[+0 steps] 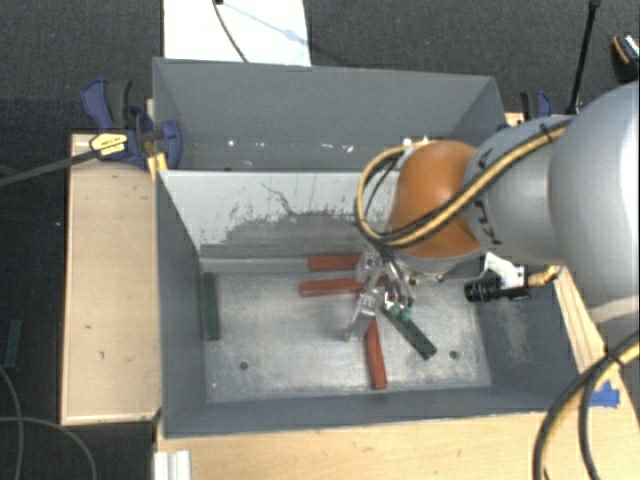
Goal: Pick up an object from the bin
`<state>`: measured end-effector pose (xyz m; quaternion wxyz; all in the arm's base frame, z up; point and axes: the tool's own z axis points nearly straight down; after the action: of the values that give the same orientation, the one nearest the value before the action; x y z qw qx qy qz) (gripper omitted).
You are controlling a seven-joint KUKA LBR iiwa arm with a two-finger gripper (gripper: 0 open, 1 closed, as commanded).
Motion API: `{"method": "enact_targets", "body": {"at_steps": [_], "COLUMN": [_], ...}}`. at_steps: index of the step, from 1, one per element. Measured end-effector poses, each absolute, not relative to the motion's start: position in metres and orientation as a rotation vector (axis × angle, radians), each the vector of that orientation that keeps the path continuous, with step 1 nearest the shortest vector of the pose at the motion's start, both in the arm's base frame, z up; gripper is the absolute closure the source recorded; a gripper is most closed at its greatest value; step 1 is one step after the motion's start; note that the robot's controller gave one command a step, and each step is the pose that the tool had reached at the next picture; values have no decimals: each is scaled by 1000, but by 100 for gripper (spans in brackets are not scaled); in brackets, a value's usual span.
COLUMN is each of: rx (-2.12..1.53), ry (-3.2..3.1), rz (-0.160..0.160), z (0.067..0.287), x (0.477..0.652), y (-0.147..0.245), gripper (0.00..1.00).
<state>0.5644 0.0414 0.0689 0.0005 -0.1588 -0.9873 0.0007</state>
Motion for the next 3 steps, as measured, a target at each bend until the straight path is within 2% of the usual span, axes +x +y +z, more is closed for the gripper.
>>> {"method": "enact_targets", "body": {"at_steps": [1, 2, 3], "rx": [-564, -573, -470], "ry": [-3096, -3098, -3116], "rz": [-3, -4, -3], "z": [71, 74, 73], "x": [593, 594, 560], "y": [72, 70, 22], "gripper": [0, 100, 100]}}
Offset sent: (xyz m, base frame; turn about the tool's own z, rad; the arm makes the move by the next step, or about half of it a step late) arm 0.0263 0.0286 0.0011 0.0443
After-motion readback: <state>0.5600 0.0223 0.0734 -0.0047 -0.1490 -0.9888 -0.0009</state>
